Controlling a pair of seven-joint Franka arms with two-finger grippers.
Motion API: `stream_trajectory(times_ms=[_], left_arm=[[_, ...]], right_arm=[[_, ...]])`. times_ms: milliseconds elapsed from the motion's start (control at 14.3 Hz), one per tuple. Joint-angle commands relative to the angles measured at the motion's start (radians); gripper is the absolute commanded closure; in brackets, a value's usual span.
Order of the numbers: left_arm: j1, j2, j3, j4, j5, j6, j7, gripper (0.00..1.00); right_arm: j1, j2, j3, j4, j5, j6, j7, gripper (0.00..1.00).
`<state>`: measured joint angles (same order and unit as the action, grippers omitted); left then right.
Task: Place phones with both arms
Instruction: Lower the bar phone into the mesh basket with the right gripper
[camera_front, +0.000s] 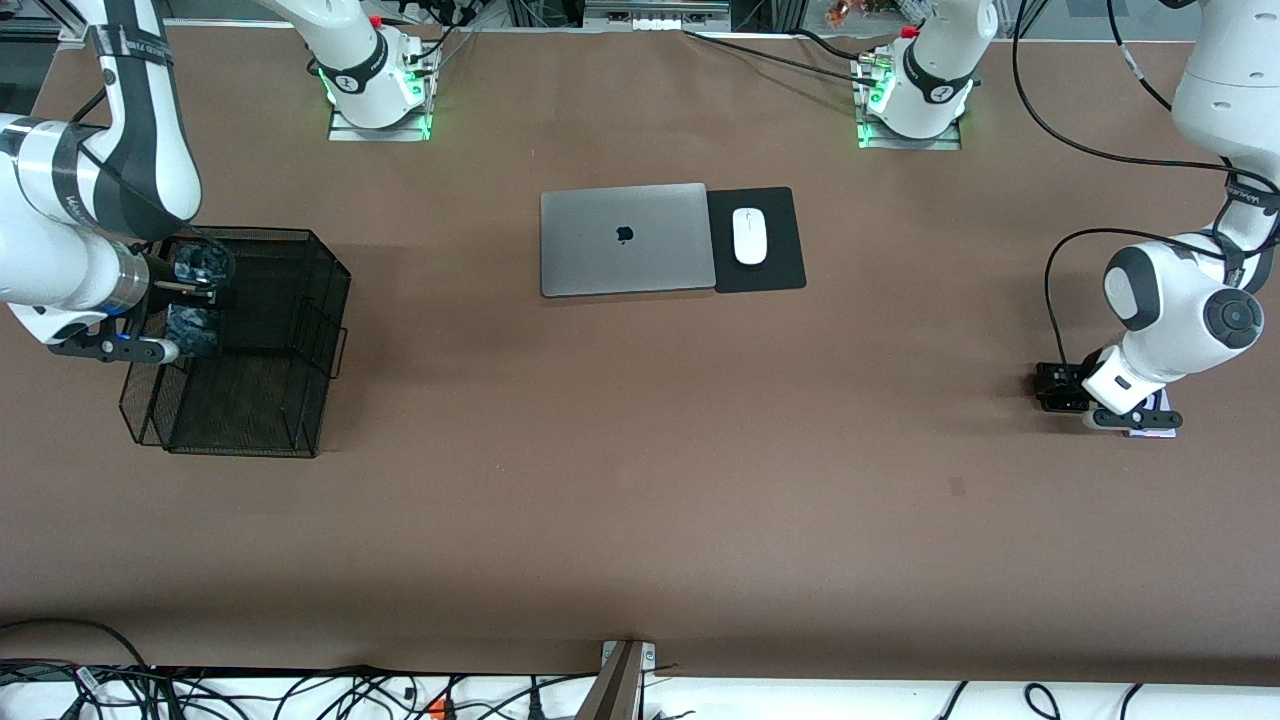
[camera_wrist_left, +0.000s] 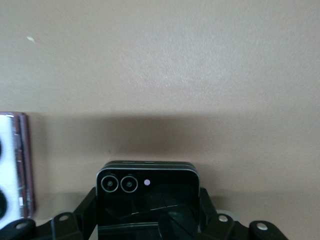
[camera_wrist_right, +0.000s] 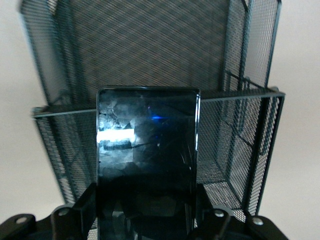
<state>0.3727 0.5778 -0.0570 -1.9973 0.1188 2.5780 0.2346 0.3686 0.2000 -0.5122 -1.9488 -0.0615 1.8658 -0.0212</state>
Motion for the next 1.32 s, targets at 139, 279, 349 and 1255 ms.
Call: stream_trajectory(times_ms=[139, 279, 349, 1255], left_arm=[[-0.001, 0.022, -0.003, 0.023, -0.015, 0.008, -0.005, 0.66], [-0.003, 0.024, -0.004, 0.032, -0.015, 0.005, -0.006, 0.73], [-0.006, 0.024, -0.003, 0.035, -0.015, 0.004, -0.012, 0.73], [-0.110, -0.079, -0.009, 0.356, 0.004, -0.399, -0.012, 0.73]], right_arm=[[0.012, -0.021, -0.034, -0.070, -0.041, 0.079, -0.002, 0.99], [0.010, -0.010, -0.035, -0.070, -0.041, 0.093, -0.003, 0.99], [0.009, -0.002, -0.038, -0.070, -0.041, 0.093, -0.002, 0.99], [-0.036, 0.059, -0.042, -0.070, -0.032, 0.102, -0.010, 0.96]])
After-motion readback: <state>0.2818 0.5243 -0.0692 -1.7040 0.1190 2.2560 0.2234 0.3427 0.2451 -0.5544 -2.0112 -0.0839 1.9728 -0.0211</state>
